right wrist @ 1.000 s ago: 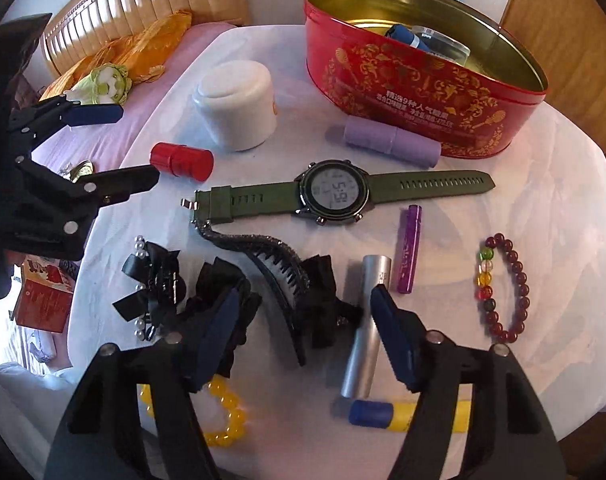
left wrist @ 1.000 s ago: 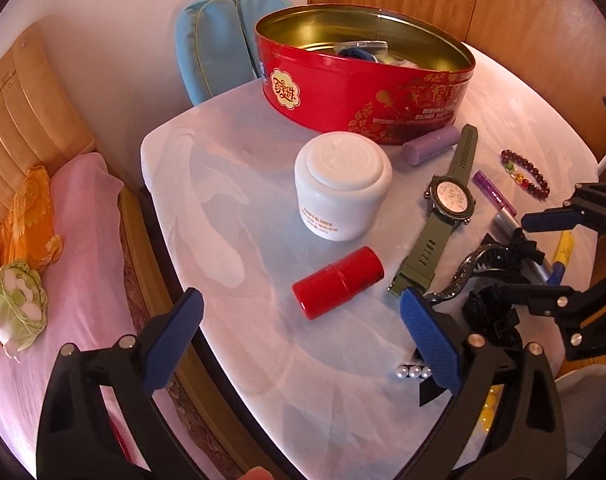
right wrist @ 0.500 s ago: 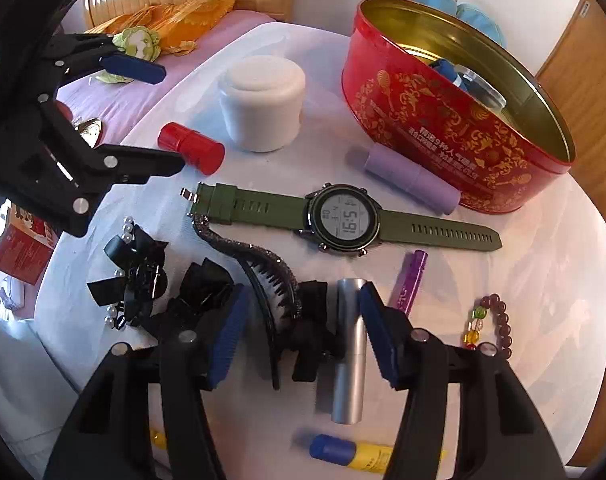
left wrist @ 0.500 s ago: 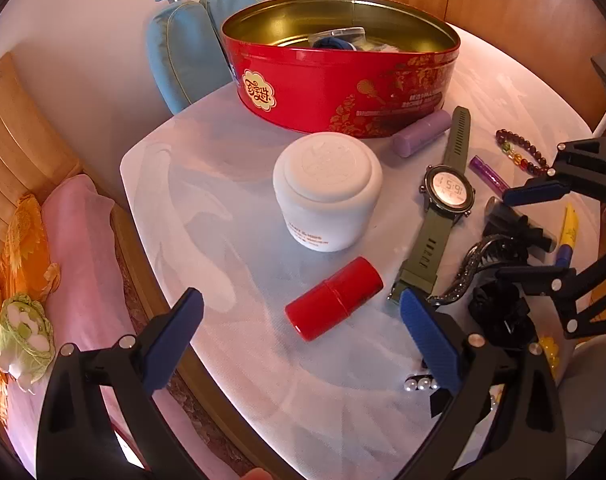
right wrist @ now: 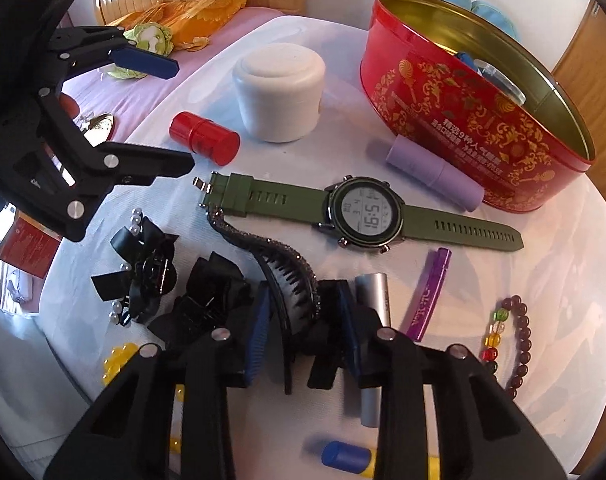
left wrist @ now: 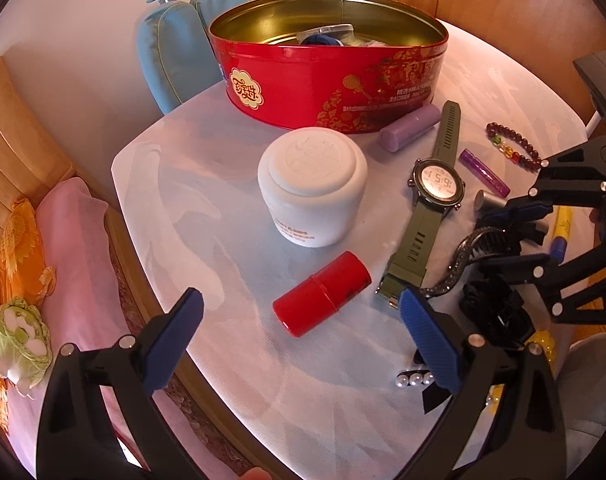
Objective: Organize jewelry
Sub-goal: 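Grasp the black hair claw clip with the right gripper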
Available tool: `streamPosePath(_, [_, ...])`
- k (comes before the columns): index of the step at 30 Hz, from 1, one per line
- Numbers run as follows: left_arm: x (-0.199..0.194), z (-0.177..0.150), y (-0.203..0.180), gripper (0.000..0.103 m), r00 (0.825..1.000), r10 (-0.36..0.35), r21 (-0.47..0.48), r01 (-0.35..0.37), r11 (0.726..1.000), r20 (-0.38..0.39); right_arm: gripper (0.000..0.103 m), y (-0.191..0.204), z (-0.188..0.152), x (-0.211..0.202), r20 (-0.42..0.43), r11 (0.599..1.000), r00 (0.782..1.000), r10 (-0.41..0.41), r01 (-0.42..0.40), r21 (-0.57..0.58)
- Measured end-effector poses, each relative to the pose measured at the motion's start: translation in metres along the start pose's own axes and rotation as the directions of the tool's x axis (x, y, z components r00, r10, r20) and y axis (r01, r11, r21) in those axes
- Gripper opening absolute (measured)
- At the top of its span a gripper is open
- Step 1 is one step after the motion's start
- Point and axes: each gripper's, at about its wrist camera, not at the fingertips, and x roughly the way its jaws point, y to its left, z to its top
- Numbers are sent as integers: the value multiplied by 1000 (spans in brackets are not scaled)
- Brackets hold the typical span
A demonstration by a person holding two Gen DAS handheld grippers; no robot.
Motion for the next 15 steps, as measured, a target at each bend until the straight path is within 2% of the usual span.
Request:
streamPosePath(4, [3,-1,1,96,1000,-24,2,24,1000,2,24,-9,-6,-8,15,999,1000,6,-7,42])
streamPosePath(9, [6,3,0,96,997,-75,10,75,997,14,24,-26,-15,-44,105,988,994,-6,-10,153])
streamPosePath(15, [16,3,1,96,992,-127,34,127,991,10,24,-30,-27,-66,125,979,992,-18,-8,206])
